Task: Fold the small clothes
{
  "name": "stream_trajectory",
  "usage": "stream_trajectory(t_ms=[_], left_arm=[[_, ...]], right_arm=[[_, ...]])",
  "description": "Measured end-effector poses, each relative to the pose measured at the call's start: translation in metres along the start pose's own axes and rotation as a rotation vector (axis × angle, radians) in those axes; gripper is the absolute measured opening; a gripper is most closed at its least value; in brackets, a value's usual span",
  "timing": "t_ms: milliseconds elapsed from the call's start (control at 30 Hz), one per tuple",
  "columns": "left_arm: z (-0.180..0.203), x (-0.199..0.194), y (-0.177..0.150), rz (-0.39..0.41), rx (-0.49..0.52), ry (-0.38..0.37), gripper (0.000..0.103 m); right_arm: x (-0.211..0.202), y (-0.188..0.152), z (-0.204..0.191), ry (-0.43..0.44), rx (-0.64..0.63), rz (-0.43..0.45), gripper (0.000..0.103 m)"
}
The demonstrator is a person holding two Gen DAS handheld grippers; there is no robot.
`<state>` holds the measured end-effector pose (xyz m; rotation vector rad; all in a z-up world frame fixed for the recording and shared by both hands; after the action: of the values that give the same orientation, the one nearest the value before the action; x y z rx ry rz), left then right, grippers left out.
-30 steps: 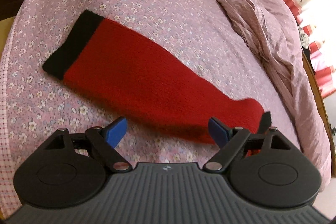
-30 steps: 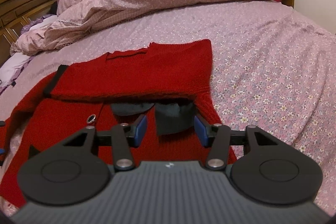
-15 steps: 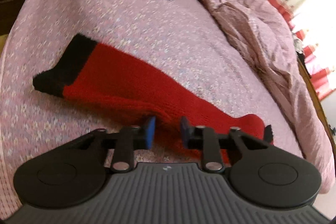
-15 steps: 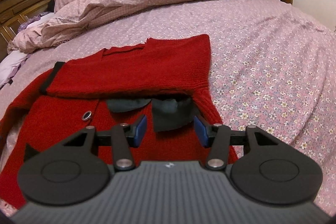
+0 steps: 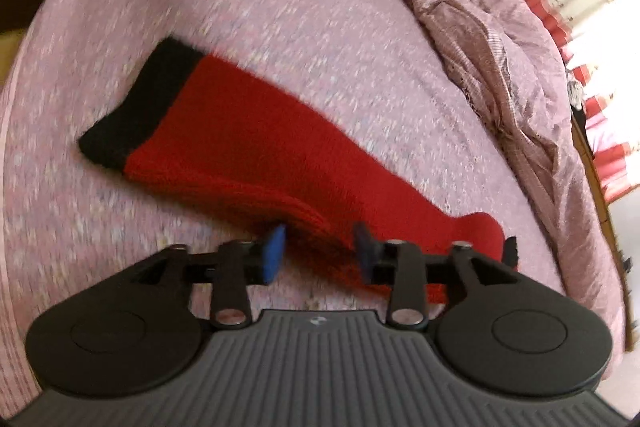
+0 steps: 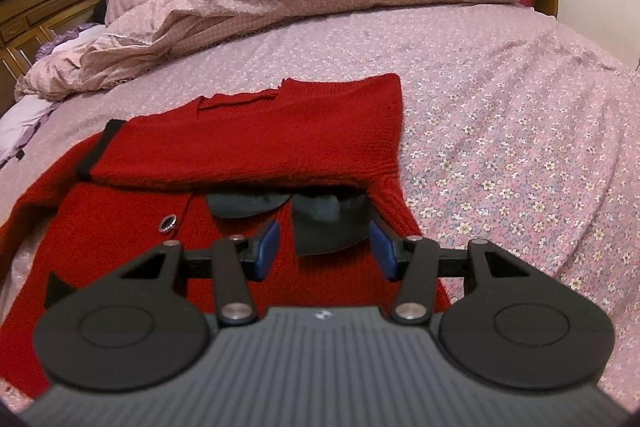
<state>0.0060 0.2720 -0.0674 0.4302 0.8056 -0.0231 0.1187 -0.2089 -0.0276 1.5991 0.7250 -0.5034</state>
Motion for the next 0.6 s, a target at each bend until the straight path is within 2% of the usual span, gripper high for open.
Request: stream_trajectory(t_ms=[33,100,267,300,333,367,433,500,600], left_arm=[[-0.003,0.002,0.000,-0.005,-0.027,-0.001,0.069],[-0.006,0.008,0.001,-0.010,-0.057,0.018,0.077],[-0.008,0.015,0.007,0.017,-0.066,0.006,0.076],[-0.007,0.013,0.009,0.029,-0.056,0.006,0.070],[-0.006,0.011,0.009,0.046,-0.036,0.005,0.058],[-0.004,0.008,0.009,0.062,-0.013,0.012,0.052],[-0.003,0.005,0.013,0.077,0.004,0.001,0.034],[-0.003,0.002,0.020,0.080,-0.009,-0.040,0.028],[0.010,-0.006,0.036,0.115,0.029,-0.062,0.027]], right_arm=[[0.000,0.000,0.000,0.001,0.001,-0.002,0.052],[0.001,-0.001,-0.001,0.003,-0.001,-0.006,0.052],[0.001,-0.001,0.001,0.000,0.002,-0.005,0.052],[0.002,-0.001,0.001,-0.002,0.006,-0.006,0.052],[0.002,-0.001,0.002,-0.004,0.010,-0.007,0.052],[0.003,-0.001,0.002,-0.005,0.012,-0.009,0.052],[0.003,-0.001,0.003,-0.005,0.013,-0.012,0.052],[0.004,-0.002,0.002,-0.003,0.012,-0.013,0.052],[0.004,-0.002,0.000,0.001,0.008,-0.016,0.052]])
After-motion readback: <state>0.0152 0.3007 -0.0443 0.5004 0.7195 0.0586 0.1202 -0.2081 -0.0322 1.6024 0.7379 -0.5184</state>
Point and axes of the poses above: each gripper's, at about its wrist camera, not at the fingertips, and x roughly the way its jaws point, z to its right, y to its top, the point moved 1 cm from there along x, roughly the way its jaws point, and after that the axes turned 5 degrees about -z, right-handed, at the moved point
